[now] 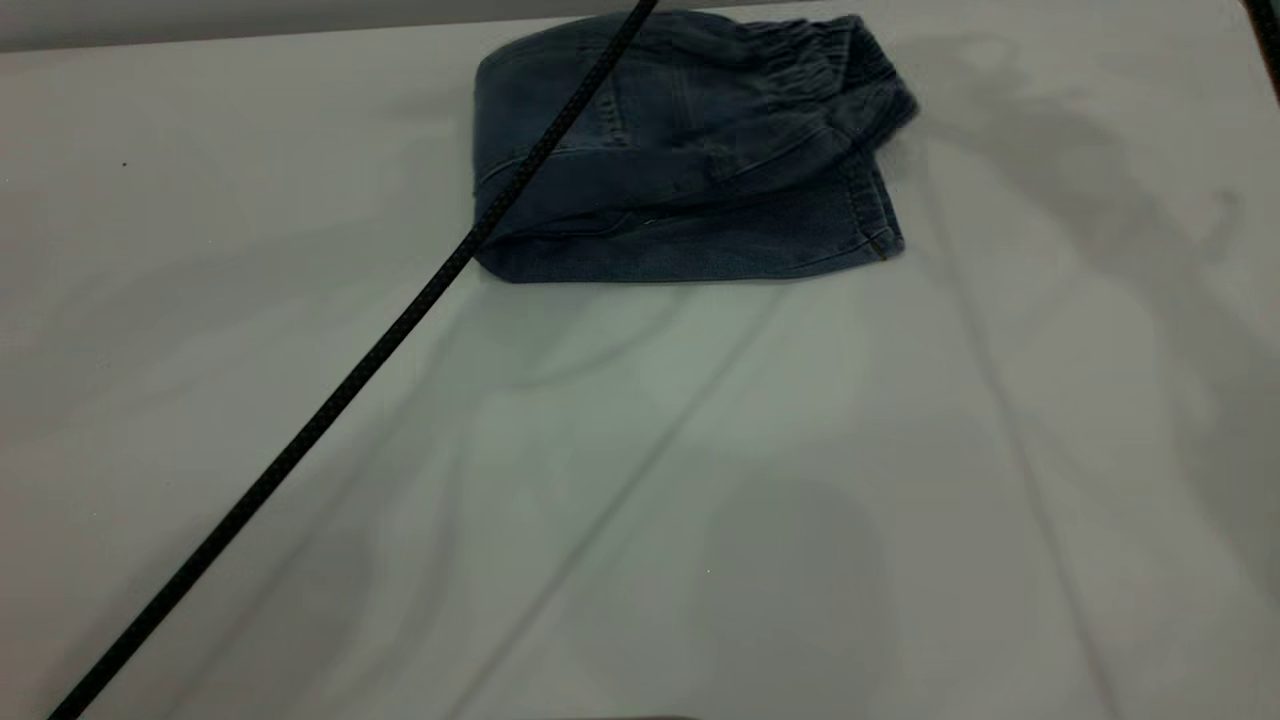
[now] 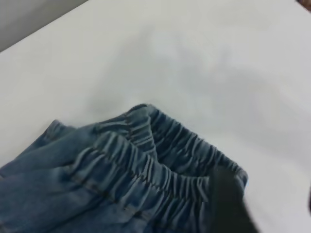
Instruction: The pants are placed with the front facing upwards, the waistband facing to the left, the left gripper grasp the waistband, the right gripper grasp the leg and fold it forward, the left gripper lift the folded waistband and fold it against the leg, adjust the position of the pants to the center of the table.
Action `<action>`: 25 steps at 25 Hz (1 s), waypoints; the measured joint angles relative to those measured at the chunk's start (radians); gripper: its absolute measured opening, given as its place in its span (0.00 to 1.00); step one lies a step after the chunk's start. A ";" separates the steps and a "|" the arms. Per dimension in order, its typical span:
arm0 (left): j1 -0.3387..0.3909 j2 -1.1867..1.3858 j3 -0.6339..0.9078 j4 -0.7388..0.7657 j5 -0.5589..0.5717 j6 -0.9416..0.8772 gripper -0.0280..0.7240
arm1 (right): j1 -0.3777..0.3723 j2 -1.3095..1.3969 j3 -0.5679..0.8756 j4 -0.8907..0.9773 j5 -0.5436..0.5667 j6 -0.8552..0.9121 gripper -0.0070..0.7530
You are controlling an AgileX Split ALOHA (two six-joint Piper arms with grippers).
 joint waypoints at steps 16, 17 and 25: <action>0.094 -0.047 -0.012 0.519 0.349 -0.373 0.76 | 0.000 -0.053 0.000 -0.015 0.001 -0.024 0.60; 0.094 -0.047 -0.025 0.565 0.384 -0.429 0.76 | 0.000 -0.061 0.000 -0.015 0.001 -0.024 0.60; 0.095 -0.010 -0.175 0.710 0.475 -0.584 0.76 | 0.001 -0.104 -0.002 0.061 0.005 -0.024 0.60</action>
